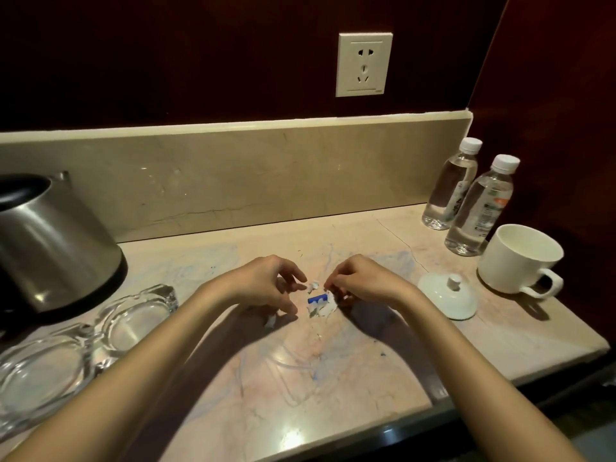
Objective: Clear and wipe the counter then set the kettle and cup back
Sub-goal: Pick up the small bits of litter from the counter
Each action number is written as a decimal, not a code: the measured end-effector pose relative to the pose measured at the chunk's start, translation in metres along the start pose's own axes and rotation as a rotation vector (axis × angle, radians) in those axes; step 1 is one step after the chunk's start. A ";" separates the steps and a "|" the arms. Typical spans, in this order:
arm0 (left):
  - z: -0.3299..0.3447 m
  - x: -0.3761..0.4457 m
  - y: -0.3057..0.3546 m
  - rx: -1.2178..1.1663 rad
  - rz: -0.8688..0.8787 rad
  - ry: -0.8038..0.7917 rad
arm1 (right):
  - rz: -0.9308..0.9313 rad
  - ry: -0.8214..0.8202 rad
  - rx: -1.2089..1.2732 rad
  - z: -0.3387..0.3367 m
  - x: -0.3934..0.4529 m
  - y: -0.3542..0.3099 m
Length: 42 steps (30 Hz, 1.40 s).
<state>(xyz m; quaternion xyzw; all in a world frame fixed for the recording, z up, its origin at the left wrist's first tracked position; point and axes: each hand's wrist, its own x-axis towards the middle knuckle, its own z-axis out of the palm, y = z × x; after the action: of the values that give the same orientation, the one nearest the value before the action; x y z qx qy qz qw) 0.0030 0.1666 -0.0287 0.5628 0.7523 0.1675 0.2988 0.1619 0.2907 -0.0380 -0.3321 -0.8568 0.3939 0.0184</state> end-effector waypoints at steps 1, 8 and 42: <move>-0.002 -0.002 0.000 0.022 -0.016 -0.021 | -0.015 -0.015 -0.013 0.003 0.000 -0.005; -0.017 -0.027 -0.016 0.134 -0.126 -0.077 | -0.057 -0.127 0.120 -0.015 0.003 0.001; 0.010 -0.061 -0.032 0.020 -0.115 0.272 | -0.357 -0.165 -0.283 0.057 -0.009 -0.060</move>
<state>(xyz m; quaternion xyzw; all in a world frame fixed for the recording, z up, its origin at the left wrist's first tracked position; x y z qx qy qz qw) -0.0030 0.0976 -0.0393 0.4940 0.8183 0.2174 0.1975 0.1188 0.2199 -0.0335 -0.1413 -0.9472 0.2863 -0.0292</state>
